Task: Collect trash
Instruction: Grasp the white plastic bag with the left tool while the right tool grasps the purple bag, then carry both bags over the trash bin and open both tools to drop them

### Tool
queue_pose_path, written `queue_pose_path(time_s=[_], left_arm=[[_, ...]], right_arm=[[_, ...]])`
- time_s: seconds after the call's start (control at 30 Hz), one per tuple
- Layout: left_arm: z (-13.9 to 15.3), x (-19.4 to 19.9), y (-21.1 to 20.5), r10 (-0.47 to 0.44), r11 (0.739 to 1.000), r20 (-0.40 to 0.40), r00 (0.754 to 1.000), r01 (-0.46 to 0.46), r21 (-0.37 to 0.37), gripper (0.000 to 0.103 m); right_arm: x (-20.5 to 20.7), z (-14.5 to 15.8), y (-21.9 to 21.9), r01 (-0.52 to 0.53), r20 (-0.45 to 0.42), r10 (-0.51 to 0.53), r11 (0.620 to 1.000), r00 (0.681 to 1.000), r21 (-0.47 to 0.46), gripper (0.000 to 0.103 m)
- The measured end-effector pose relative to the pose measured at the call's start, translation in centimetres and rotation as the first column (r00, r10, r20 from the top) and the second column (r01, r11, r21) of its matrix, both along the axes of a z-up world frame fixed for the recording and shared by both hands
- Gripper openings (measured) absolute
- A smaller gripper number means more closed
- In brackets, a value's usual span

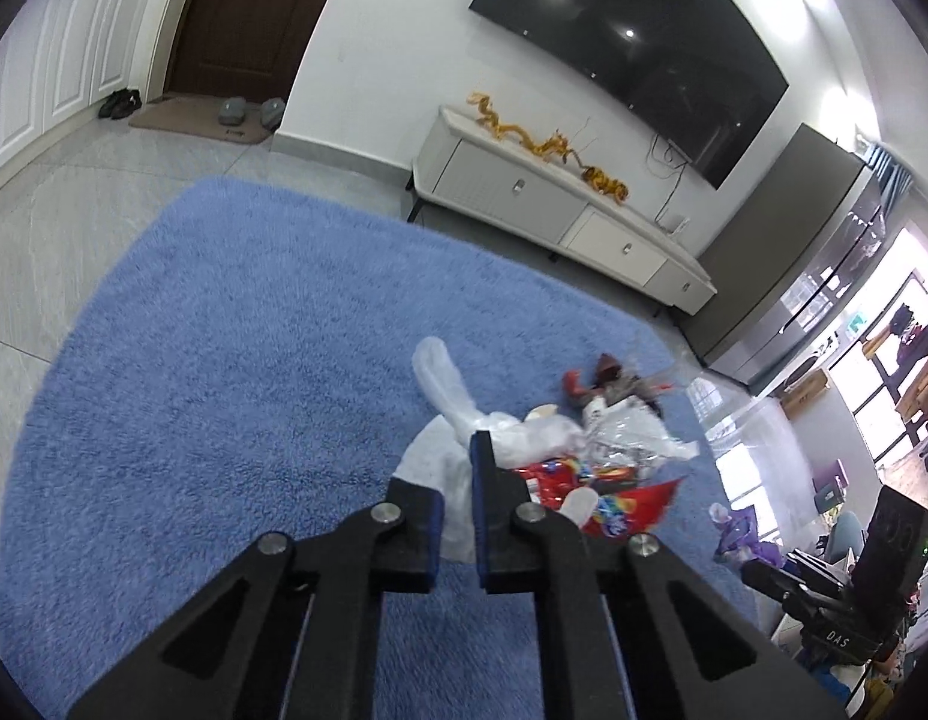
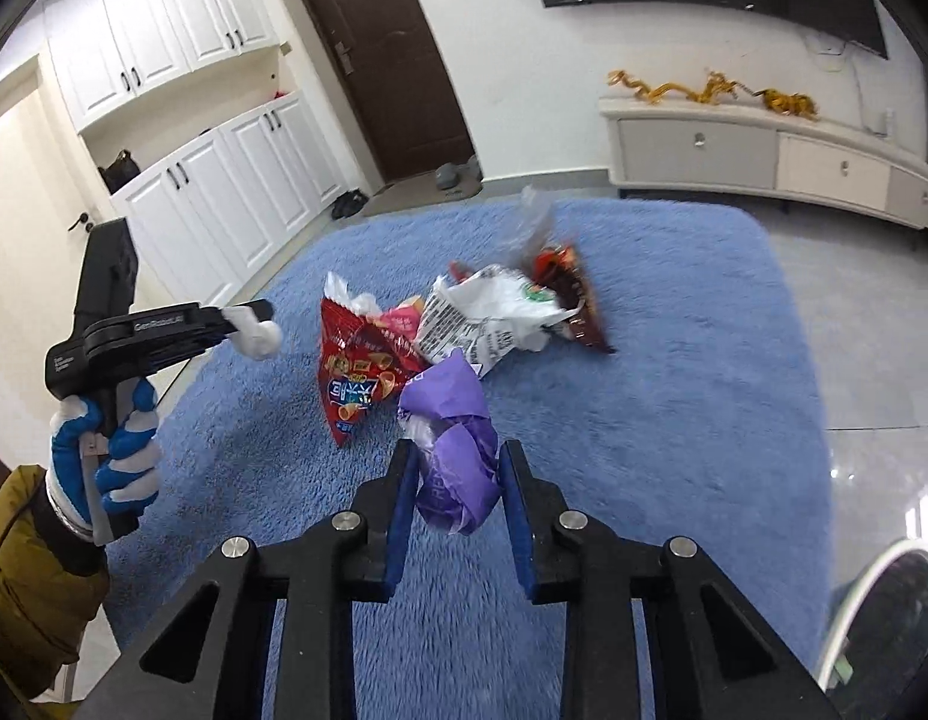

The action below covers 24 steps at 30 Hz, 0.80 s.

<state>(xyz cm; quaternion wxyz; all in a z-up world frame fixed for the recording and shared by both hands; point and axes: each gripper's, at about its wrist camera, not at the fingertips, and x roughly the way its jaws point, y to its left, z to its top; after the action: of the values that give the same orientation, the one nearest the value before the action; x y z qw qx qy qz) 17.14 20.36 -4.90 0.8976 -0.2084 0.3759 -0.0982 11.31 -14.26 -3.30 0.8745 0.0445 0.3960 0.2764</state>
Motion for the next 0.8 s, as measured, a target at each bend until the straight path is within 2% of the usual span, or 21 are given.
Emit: queue_pose_path(time_s=[0.37,0.63,0.8], left_arm=[[7.3,-5.6,0.2,-0.013,1.000,0.136,0.991,0.012,0.011,0.007],[13.0,-10.1,-2.2,-0.063,0.998,0.248,0.967,0.053,0.045,0.007],[15.9,-12.1,-4.3,-0.103,0.994,0.304,0.947,0.089,0.060,0.007]], right_arm=[[-6.3,5.7,-2.5,0.066,0.127,-0.067,0.998,0.990,0.016,0.026],[-11.5,9.8,-4.5,0.115,0.229,-0.120,0.993,0.966,0.034,0.026],[-14.4,11.9,-7.2,0.169,0.288,-0.177,0.984,0.941,0.051,0.026]])
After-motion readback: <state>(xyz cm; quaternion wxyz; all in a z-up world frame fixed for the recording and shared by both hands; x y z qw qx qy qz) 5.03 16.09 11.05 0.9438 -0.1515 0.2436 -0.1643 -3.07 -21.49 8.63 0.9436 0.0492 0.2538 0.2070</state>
